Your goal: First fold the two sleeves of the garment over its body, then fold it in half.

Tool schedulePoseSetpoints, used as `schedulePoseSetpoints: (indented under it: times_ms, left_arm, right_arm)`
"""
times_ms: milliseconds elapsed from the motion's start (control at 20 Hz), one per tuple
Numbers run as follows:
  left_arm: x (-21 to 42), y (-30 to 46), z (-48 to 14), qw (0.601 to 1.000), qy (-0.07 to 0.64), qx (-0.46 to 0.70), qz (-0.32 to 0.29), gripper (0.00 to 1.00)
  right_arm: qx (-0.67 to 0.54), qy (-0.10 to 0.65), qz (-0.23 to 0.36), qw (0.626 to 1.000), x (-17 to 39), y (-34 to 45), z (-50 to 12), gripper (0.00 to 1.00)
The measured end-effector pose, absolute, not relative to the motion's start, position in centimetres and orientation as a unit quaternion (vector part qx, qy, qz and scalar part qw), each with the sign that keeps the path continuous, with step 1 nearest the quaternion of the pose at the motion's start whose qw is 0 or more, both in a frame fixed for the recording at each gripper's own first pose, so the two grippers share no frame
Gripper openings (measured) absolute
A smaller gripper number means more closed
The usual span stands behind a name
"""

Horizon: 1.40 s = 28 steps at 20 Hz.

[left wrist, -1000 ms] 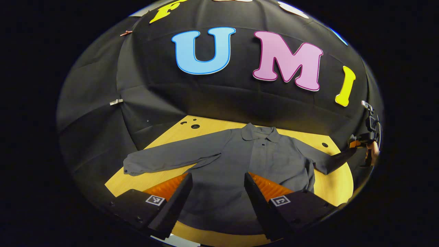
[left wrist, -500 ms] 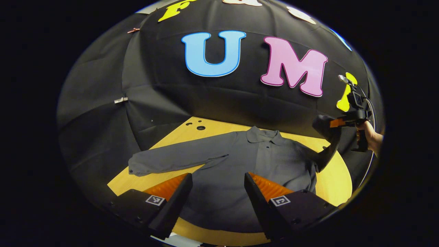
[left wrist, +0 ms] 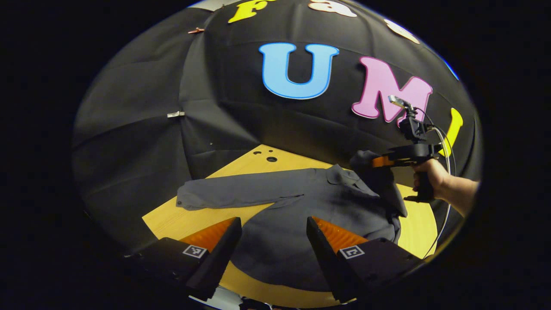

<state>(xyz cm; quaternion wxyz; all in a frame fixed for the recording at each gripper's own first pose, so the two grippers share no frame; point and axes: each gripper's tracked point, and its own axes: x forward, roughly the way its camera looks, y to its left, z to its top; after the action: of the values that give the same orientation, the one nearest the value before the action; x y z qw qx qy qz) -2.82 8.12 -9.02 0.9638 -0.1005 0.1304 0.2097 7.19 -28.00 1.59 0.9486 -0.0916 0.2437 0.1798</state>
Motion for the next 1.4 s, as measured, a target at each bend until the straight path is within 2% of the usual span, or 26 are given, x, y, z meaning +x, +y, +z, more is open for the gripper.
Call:
schedulePoseSetpoints:
  times_ms: [50, 100, 450, 550, 600, 700, 800, 900, 1000, 1050, 1100, 1200, 1400]
  left_arm:
    - [-3.1, 8.7, -9.1, 0.962, 0.131, -0.105, 0.215, 0.96]
    - [-3.5, 9.3, -9.4, 0.960, 0.132, -0.108, 0.220, 0.96]
    - [-5.5, 14.4, -12.5, 0.943, 0.151, -0.149, 0.258, 0.96]
    - [-5.3, 15.1, -12.9, 0.943, 0.147, -0.152, 0.256, 0.96]
    - [-5.4, 15.5, -13.4, 0.943, 0.148, -0.151, 0.256, 0.92]
    - [-5.5, 16.5, -14.0, 0.942, 0.151, -0.155, 0.257, 0.96]
    - [-5.5, 16.7, -14.1, 0.943, 0.155, -0.164, 0.243, 0.96]
    - [-5.8, 17.6, -13.8, 0.946, 0.155, -0.162, 0.234, 0.96]
    - [-6.1, 19.1, -13.7, 0.947, 0.155, -0.152, 0.235, 0.96]
    - [-6.2, 19.8, -13.6, 0.948, 0.158, -0.147, 0.234, 0.92]
    - [-6.1, 20.3, -13.5, 0.949, 0.161, -0.145, 0.228, 0.96]
    - [-5.7, 21.6, -13.1, 0.952, 0.160, -0.142, 0.218, 0.96]
    - [-4.4, 26.2, -12.4, 0.952, 0.155, -0.111, 0.241, 0.96]
  right_arm:
    - [-0.090, 0.247, 0.186, 0.947, 6.9, -26.7, 1.7, 0.00]
    - [-0.089, 0.247, 0.194, 0.945, 7.2, -24.7, 1.4, 0.05]
    - [-0.110, 0.275, 0.227, 0.928, 8.6, -14.2, -4.7, 0.05]
    - [-0.117, 0.292, 0.220, 0.923, 9.0, -13.0, -7.4, 0.05]
    - [-0.118, 0.303, 0.212, 0.922, 9.1, -12.8, -8.6, 0.05]
    - [-0.112, 0.328, 0.206, 0.915, 8.6, -11.8, -10.5, 0.06]
    - [-0.101, 0.345, 0.211, 0.909, 7.7, -10.6, -11.3, 0.19]
    - [-0.105, 0.343, 0.221, 0.907, 7.0, -9.5, -11.1, 0.39]
    - [-0.124, 0.335, 0.222, 0.907, 6.2, -9.4, -10.4, 0.48]
    - [-0.136, 0.328, 0.214, 0.910, 5.9, -9.9, -9.7, 0.69]
    - [-0.139, 0.320, 0.210, 0.913, 5.3, -10.4, -8.6, 0.90]
    - [-0.136, 0.307, 0.190, 0.923, 4.4, -11.9, -7.1, 1.00]
    - [-0.127, 0.281, 0.145, 0.940, 3.0, -17.7, -3.2, 0.98]
